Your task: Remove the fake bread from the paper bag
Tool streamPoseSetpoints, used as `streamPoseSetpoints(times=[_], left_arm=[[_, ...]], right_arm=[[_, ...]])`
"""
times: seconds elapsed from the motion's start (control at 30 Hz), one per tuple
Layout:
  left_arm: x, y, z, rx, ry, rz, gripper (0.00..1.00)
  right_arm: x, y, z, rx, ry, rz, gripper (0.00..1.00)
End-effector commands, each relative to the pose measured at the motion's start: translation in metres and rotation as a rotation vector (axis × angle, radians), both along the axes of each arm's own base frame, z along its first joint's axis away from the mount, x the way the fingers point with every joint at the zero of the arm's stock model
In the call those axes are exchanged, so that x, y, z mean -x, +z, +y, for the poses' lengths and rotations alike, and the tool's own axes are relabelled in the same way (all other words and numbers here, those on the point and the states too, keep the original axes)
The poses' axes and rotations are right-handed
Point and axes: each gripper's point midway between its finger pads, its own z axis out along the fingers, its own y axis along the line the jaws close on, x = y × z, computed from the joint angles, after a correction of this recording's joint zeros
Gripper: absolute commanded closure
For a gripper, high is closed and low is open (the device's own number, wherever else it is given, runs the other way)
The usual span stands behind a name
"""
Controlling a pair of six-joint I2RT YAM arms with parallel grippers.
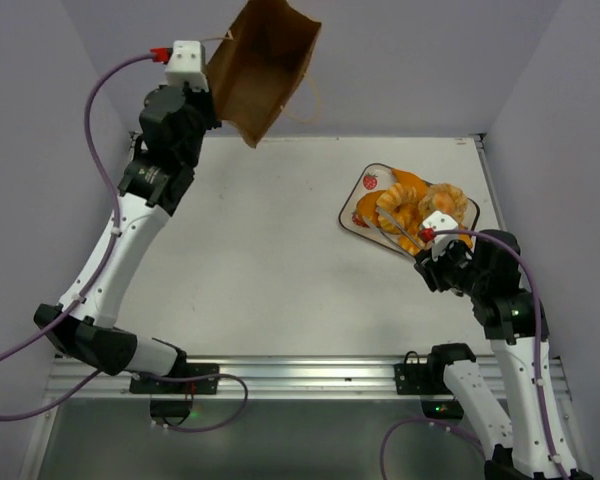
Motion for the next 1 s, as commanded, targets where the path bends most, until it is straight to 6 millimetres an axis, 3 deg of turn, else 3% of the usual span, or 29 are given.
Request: streamPoseSetpoints(times=[0.0, 0.1, 0.17, 0.37, 0.47, 0.73, 0.9, 0.97], left_arm=[[-0.019, -0.025, -0.006, 0.157, -0.118, 0.125, 1.0], [-0.039, -0.043, 0.018, 0.262, -0.132, 0.19, 1.0], [-0.047, -0.057, 0.019, 0.295, -0.151, 0.24, 1.0], [-0.046, -0.066, 0.028, 0.282, -0.137, 0.311, 1.0], [-0.046, -0.075, 0.045, 0.264, -0.089, 0.335, 1.0], [-0.064, -0.114, 0.049, 0.304, -0.139, 0.443, 1.0], [-0.065, -0.127, 0.054, 0.389, -0.183, 0.478, 1.0], [-0.064, -0.129, 0.08, 0.428, -0.143, 0.466, 1.0]], right_arm=[[-0.005, 0.009, -0.002, -0.011, -0.023, -0.049, 0.58], [-0.004, 0.009, -0.002, -0.013, -0.019, -0.052, 0.58], [-0.003, 0.009, -0.001, -0.015, -0.018, -0.05, 0.58], [-0.003, 0.007, -0.001, -0.013, -0.015, -0.051, 0.58], [-0.003, 0.007, 0.0, -0.018, -0.009, -0.049, 0.58], [-0.002, 0.007, 0.002, -0.025, -0.002, -0.048, 0.58], [-0.001, 0.006, 0.002, -0.027, 0.002, -0.048, 0.58], [-0.002, 0.007, 0.003, -0.028, 0.005, -0.048, 0.58]])
